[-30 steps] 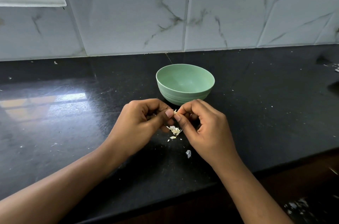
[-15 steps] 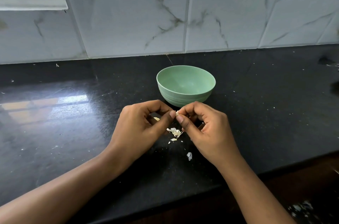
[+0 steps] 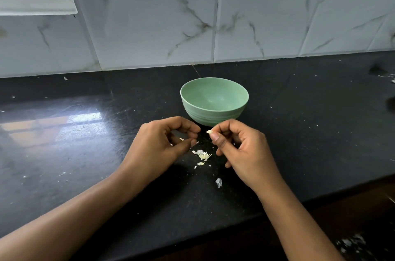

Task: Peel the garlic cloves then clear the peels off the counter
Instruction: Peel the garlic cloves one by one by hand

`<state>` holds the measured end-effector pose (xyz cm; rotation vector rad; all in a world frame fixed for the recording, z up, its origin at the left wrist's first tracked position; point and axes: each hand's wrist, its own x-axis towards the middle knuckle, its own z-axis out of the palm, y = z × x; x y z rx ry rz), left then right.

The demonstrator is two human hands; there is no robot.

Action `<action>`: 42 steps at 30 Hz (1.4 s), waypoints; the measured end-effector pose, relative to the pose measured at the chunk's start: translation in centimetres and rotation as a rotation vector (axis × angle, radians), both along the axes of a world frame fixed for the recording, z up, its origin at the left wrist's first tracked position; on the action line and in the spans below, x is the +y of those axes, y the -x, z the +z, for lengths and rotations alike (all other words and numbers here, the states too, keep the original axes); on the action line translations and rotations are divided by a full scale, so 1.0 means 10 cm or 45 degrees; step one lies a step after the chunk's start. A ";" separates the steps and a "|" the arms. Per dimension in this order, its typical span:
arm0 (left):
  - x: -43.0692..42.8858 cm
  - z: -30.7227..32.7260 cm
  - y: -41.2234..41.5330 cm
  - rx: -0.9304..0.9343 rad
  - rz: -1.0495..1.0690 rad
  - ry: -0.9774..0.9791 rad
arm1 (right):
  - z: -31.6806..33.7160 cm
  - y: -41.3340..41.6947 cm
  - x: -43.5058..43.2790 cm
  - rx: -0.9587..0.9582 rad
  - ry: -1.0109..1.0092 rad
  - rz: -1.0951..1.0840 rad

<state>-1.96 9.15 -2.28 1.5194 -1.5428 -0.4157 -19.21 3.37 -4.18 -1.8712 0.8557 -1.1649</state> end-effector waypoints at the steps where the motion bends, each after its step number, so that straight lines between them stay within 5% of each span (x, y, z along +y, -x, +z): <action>1: 0.00 0.00 -0.01 0.001 0.010 -0.009 | 0.00 0.00 -0.01 0.026 0.022 -0.025; 14: -0.02 0.00 -0.04 -0.179 -0.072 -0.178 | -0.03 0.00 -0.03 0.033 0.059 -0.074; 28: 0.02 0.01 0.05 -0.006 -0.150 0.116 | 0.07 0.00 0.07 0.086 0.056 0.153; 42: 0.03 0.04 0.07 0.278 -0.159 -0.064 | 0.03 -0.02 0.03 -0.032 0.174 0.170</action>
